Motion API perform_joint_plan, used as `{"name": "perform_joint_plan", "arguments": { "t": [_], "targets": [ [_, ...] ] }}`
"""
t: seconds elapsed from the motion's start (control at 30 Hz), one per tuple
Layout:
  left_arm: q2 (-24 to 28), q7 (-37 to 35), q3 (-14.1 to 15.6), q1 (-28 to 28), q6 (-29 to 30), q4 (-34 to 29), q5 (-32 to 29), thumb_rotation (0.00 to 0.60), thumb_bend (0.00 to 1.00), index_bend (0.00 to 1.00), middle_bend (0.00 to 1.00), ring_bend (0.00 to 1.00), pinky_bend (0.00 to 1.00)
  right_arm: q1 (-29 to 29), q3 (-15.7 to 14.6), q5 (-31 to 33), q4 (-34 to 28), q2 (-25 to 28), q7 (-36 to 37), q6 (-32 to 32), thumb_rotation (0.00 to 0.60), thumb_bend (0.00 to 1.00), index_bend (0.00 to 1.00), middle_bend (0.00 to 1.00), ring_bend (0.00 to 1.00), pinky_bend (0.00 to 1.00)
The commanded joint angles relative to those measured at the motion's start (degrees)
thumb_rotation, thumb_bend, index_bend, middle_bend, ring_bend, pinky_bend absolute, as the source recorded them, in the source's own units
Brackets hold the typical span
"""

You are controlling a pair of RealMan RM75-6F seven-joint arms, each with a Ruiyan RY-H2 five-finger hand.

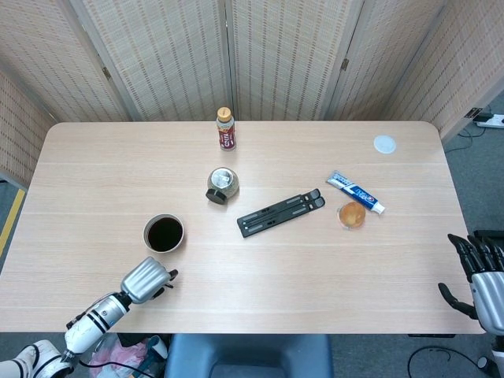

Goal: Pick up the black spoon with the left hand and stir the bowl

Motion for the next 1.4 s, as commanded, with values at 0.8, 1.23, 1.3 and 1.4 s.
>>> {"name": "perform_joint_plan", "arguments": {
  "t": [0.8,1.23,1.3,1.4],
  "targets": [
    [-0.7,9.1,-1.2,-1.3,-6.1,-3.9,-9.3,0.600,0.34,0.53,0.96,0.83,0.94,-0.4,0.1,0.7,1.1,0.0,1.2,-0.4,0.600,0.21,0.02,0.16,0.11,0.08],
    [-0.4,15.5,-1.7,-1.2,-6.9,-6.0,-13.4,0.600,0.34,0.54,0.96,0.83,0.94,-0.4,0.1,1.0,1.7,0.0,1.7,-0.7,0.600,0.21,0.02,0.16,0.11,0.08],
    [-0.3,17.3,-1.8,-1.1,-6.9,-6.6,-14.2,0.600,0.34,0.54,0.96,0.83,0.94,-0.5,0.1,1.0,1.7,0.0,1.8,-0.7,0.600,0.21,0.02,0.16,0.11,0.08],
    [-0.4,19.4,-1.9,-1.0,-6.6,-7.2,-14.9,0.600,0.34,0.55,0.96,0.83,0.94,-0.5,0.1,1.1,1.8,0.0,1.9,-0.7,0.600,0.21,0.02,0.16,0.11,0.08]
  ]
}}
